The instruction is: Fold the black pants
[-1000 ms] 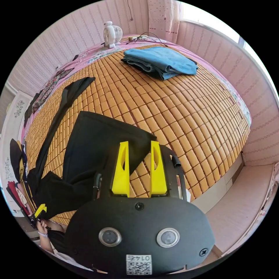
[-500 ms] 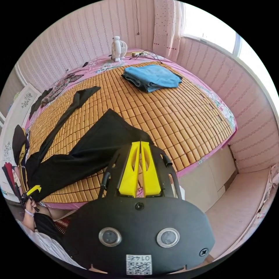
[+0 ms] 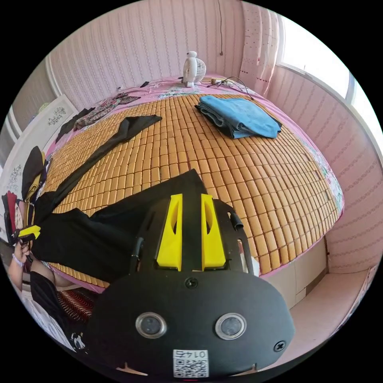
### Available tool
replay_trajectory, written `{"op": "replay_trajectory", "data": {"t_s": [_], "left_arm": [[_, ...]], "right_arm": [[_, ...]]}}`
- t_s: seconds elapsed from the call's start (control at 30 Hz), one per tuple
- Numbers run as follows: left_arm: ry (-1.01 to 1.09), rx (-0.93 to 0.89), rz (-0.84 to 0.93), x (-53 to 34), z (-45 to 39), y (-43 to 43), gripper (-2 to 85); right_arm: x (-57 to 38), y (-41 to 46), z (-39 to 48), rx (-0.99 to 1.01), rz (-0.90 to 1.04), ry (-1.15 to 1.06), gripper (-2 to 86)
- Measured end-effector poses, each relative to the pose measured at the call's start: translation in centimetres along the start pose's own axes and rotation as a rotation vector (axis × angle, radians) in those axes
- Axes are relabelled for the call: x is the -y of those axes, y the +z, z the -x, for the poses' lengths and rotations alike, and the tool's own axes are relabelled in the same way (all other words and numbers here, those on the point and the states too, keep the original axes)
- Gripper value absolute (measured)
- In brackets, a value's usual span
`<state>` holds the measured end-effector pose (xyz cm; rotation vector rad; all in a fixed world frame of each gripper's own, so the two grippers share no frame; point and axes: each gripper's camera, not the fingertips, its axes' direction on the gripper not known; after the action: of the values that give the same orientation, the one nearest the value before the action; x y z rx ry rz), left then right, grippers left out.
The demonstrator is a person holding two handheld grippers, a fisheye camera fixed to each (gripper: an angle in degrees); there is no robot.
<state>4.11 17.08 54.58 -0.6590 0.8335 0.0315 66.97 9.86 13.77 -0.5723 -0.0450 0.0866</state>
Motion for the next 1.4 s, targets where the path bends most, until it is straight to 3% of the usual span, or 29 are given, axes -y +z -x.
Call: {"op": "replay_trajectory", "data": {"t_s": [0.3, 0.43, 0.57, 0.97, 1.2, 1.3, 1.4], "left_arm": [[0.2, 0.135, 0.086, 5.5, -4.0, 4.9, 8.5], [0.272, 0.167, 0.141, 6.4, -5.0, 6.5, 7.6], [0.337, 0.232, 0.204, 6.3, -5.8, 8.2, 5.7], [0.381, 0.261, 0.204, 6.1, -7.6, 7.1, -0.5], [0.374, 0.123, 0.062, 5.2, -7.3, 0.7, -0.6], [0.319, 0.078, 0.038, 6.5, -6.0, 0.4, 0.2], [0.233, 0.165, 0.097, 8.9, -4.4, 2.8, 2.7]], "right_arm": [[1.2, 2.6, -2.3, 0.017, 0.076, 0.045, 3.0], [-1.5, -1.7, -3.6, -0.021, -0.05, 0.076, 1.1], [-4.1, -5.3, -6.5, 0.095, -0.145, 0.199, 0.8], [-5.7, -8.6, -7.4, 0.174, -0.218, 0.207, 0.8], [-8.4, -16.0, -6.4, 0.149, -0.386, 0.155, 1.0], [-4.8, -15.7, -5.9, 0.128, -0.373, 0.109, 1.6], [0.5, -11.1, -6.1, 0.166, -0.32, 0.16, 3.3]]}}
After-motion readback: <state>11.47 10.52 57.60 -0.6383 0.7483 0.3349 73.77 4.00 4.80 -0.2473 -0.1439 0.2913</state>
